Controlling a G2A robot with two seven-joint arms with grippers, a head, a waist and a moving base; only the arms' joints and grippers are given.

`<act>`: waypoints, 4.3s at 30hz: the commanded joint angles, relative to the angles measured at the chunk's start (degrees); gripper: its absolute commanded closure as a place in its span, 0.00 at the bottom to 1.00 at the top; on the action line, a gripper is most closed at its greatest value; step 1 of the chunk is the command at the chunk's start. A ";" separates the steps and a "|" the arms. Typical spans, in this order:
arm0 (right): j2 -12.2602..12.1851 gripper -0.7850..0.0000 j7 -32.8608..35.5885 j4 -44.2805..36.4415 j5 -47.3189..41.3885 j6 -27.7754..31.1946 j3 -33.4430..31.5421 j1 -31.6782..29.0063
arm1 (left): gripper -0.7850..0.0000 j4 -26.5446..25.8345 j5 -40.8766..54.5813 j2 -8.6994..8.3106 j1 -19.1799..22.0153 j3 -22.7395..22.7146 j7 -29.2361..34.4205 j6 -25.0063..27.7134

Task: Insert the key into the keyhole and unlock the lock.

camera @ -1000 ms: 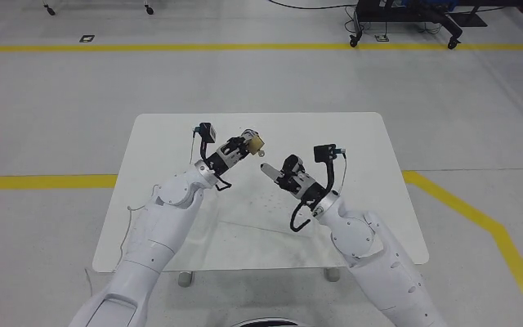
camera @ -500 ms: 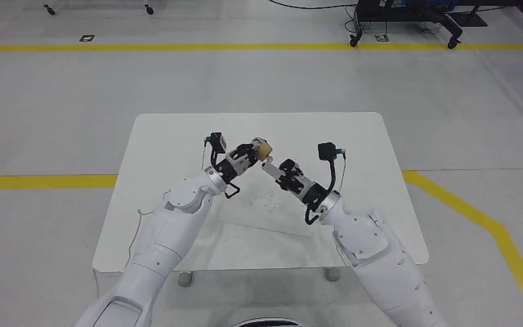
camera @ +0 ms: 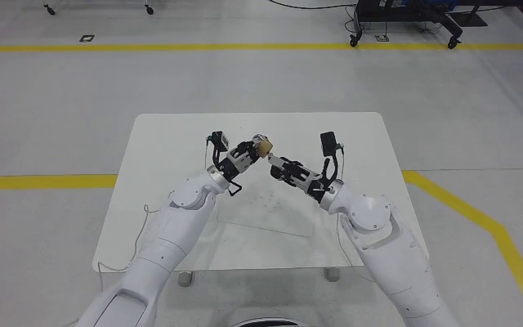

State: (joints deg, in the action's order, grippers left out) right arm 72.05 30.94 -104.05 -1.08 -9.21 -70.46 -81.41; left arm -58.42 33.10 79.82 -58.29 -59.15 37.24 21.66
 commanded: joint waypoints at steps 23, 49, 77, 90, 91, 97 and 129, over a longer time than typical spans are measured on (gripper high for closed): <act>0.48 0.67 -1.55 5.31 -6.17 -6.67 0.87 5.12 | 1.00 -1.18 -3.67 0.62 -1.20 -0.42 -3.20 3.54; 0.59 1.00 2.57 9.77 -19.10 -11.56 -0.85 7.93 | 1.00 -1.55 -7.29 0.98 -1.73 -1.18 -3.49 8.77; -0.47 1.00 12.36 17.52 -35.61 -17.00 -5.51 12.08 | 1.00 4.28 -29.52 0.58 1.34 -3.48 -9.91 35.91; -1.18 0.00 13.86 18.73 -35.40 -20.23 -4.71 13.43 | 1.00 -1.04 -51.29 0.35 -1.62 -5.46 -26.69 36.34; -1.25 0.00 14.01 18.60 -35.35 -20.11 -4.75 13.31 | 1.00 -1.07 -51.77 0.35 -1.67 -5.37 -27.23 36.34; -1.94 0.00 15.11 16.68 -33.63 -18.92 -5.61 12.08 | 1.00 -1.02 -51.95 0.30 -1.84 -4.50 -28.74 36.34; -3.53 0.00 13.61 10.33 -31.55 -11.98 -13.64 5.52 | 0.00 -15.03 -73.70 -4.88 -3.29 -0.72 5.67 9.34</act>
State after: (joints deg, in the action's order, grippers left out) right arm 68.52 44.55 -93.72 -32.63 -21.20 -84.10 -75.89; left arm -72.76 -41.10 75.17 -61.14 -59.11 42.85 31.15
